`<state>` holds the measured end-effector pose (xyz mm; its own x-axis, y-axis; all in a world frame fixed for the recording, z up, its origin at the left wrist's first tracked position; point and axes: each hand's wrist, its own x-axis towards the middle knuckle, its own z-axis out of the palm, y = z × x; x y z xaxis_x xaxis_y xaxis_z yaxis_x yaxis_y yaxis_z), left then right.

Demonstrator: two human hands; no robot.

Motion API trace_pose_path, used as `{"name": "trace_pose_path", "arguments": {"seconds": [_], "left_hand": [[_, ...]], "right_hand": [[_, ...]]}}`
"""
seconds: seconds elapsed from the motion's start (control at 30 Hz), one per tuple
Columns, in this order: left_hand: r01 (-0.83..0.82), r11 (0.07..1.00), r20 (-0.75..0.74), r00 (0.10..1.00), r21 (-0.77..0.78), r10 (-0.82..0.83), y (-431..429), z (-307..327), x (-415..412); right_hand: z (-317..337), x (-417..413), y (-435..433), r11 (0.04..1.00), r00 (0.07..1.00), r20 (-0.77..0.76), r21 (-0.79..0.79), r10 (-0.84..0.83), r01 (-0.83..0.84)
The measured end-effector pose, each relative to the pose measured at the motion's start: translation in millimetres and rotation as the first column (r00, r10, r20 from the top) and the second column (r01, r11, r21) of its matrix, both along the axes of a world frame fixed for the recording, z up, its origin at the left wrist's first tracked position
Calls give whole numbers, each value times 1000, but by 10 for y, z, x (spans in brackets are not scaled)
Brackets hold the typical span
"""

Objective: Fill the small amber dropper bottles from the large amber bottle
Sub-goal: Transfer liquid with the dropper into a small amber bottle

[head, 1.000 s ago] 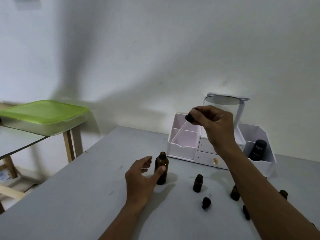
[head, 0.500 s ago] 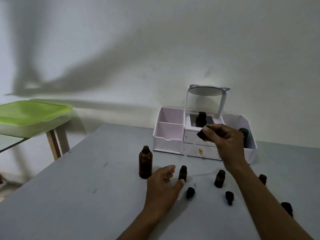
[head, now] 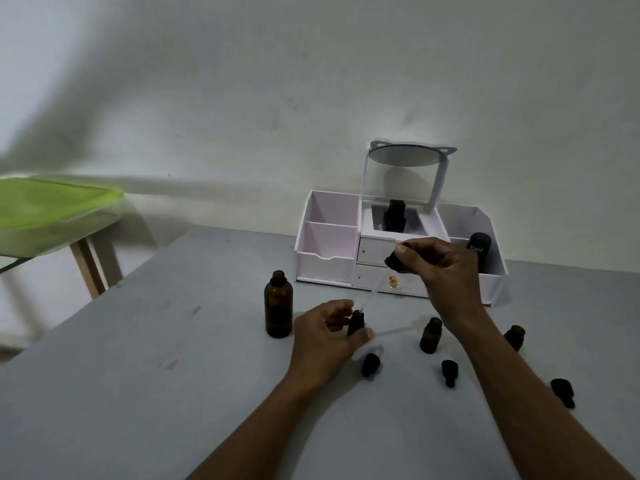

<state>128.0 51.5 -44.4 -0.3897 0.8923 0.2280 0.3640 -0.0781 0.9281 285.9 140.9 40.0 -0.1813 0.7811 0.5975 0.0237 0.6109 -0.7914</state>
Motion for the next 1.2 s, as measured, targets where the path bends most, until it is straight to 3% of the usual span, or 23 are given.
{"name": "trace_pose_path", "arguments": {"seconds": [0.23,0.9,1.2], "left_hand": [[2,1000,-7,1000,-17,-2,24,-25,-13],[-19,1000,-58,998,-15,18,30,-39,-4],[0,1000,-37,999,-5,0,19,-33,-9]], "right_hand": [[-42,-74,12,999,995,91,39,-42,38],[-43,-52,17,986,987,133,148,-93,73],[-47,-70,-2,993,990,126,104,-64,51]]}}
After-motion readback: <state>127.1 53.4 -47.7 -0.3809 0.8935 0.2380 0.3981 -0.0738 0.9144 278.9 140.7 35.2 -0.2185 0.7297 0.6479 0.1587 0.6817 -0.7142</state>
